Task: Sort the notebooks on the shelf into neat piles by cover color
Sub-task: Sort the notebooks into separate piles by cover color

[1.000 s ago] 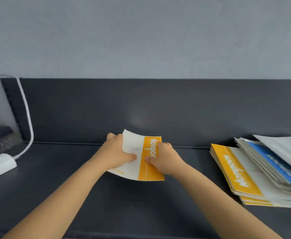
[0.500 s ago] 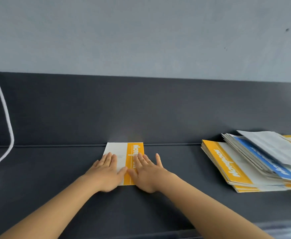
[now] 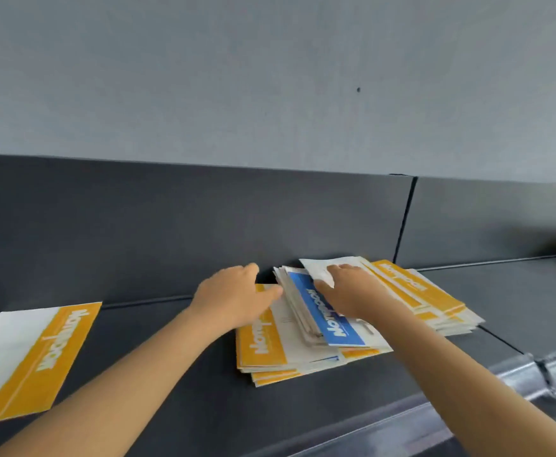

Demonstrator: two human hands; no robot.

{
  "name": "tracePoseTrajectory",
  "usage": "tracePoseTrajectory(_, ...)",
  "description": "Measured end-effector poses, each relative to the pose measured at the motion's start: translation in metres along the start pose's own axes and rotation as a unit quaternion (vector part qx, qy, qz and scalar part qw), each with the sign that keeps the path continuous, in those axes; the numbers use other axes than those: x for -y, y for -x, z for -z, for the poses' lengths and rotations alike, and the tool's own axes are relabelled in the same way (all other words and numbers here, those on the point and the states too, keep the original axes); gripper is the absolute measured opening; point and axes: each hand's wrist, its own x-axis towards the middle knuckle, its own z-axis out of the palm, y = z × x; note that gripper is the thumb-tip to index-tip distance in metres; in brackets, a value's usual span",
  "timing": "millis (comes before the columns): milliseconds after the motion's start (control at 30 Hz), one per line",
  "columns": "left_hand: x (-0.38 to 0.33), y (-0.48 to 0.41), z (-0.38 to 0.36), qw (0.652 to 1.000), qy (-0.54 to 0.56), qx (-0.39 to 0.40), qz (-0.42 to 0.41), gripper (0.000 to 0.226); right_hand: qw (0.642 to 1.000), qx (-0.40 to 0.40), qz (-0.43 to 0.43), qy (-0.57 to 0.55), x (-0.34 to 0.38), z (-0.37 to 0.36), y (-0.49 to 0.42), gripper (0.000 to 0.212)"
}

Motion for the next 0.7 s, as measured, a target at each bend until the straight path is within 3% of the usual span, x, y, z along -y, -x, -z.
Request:
tracePoseTrajectory(133, -0.064, -0.047, -0.042, 0.982, 0.184, 0.047, 0.018, 0.048, 0.997, 0.069, 0.02, 0.027, -0.072, -0.013, -0.013, 0.036)
tracePoseTrajectory(200, -0.085, -0.062, -0.057, 0.979, 0.198, 0.044, 0.034, 0.047, 0.994, 0.097, 0.046, -0.011, -0.087, -0.02, -0.018, 0.034)
tracePoseTrajectory(300, -0.101, -0.067, -0.068, 0.982, 0.178, -0.019, 0.056, 0.057, 0.991, 0.096, 0.09, 0.024, -0.091, -0.02, -0.019, 0.041)
tracePoseTrajectory(400, -0.104, -0.062, -0.065, 0.92, 0.389, -0.034, 0.045, 0.064, 0.992, 0.101, 0.076, -0.011, -0.084, -0.015, -0.015, 0.045)
tracePoseTrajectory(467, -0.097, -0.059, -0.049, 0.885, 0.459, -0.036, 0.073, 0.062, 0.993, 0.056, 0.082, -0.062, -0.072, -0.006, -0.015, 0.048)
tracePoseTrajectory(533, -0.08, -0.053, -0.025, 0.884, 0.461, -0.033, 0.069, 0.041, 0.989, 0.007, 0.12, -0.088, -0.052, 0.003, -0.016, 0.057)
tracePoseTrajectory(633, -0.035, -0.032, 0.014, 0.914, 0.402, -0.001, 0.046, 0.02, 0.967, -0.013, 0.2, -0.155, -0.006, 0.018, -0.015, 0.066)
tracePoseTrajectory(700, -0.001, -0.018, 0.036, 0.919, 0.39, 0.014, 0.045, 0.012, 0.95, -0.023, 0.252, -0.182, 0.027, 0.023, -0.015, 0.057)
